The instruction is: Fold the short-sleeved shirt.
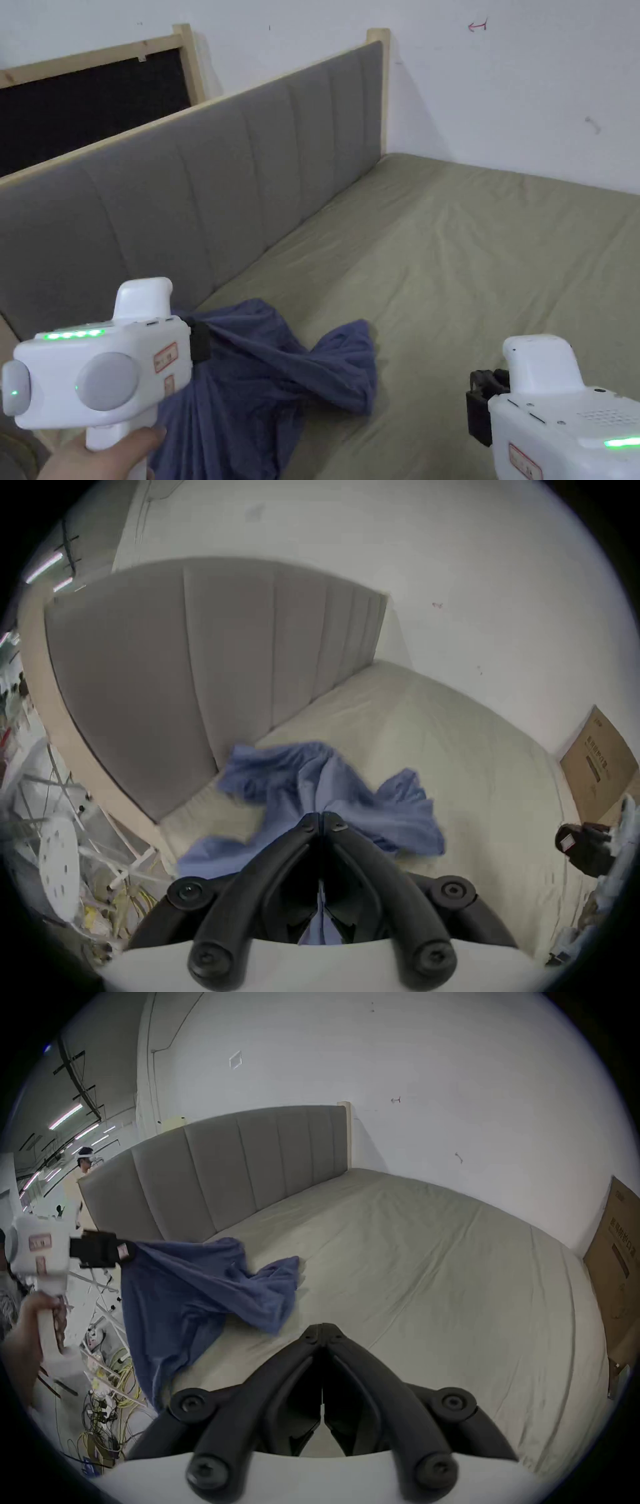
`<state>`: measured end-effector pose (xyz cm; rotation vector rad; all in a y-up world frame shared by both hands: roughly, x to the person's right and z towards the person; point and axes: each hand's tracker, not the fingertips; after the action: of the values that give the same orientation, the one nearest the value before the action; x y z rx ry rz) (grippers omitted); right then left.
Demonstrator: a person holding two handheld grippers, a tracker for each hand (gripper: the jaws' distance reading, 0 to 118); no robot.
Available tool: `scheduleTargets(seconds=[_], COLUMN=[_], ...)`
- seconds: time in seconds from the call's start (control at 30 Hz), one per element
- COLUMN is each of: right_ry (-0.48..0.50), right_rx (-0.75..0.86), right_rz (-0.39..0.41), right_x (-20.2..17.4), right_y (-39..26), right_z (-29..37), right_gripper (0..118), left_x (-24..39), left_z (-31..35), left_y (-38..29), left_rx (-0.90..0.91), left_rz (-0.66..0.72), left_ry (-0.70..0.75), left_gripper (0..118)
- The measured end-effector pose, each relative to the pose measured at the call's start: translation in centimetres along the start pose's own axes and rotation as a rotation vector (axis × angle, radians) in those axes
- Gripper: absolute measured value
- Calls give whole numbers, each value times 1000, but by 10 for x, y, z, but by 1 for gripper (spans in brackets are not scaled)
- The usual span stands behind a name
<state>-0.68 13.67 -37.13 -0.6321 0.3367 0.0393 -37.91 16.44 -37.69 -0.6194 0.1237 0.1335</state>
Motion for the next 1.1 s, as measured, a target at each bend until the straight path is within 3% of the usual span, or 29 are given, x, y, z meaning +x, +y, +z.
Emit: scheduleTargets(seconds=[0.23,0.57,0.87,1.1], right_ry=[-55,-280,-536,-621], right_rx=[107,252,309,248], right_rz=[-73,-158,-311,-399], right_x=[37,126,218,261], right_y=[7,-15,-66,-114], right_z=[69,203,307,324], right_gripper=[0,0,0,0], left_x=[98,282,435,543], left_z=[83,178,179,122], left_y=[54,76,23,-64], left_rx=[197,360,144,-206], left_rz=[-186,-365,-501,-657], left_ry=[-184,-596,-876,-958], left_gripper=[0,0,0,0])
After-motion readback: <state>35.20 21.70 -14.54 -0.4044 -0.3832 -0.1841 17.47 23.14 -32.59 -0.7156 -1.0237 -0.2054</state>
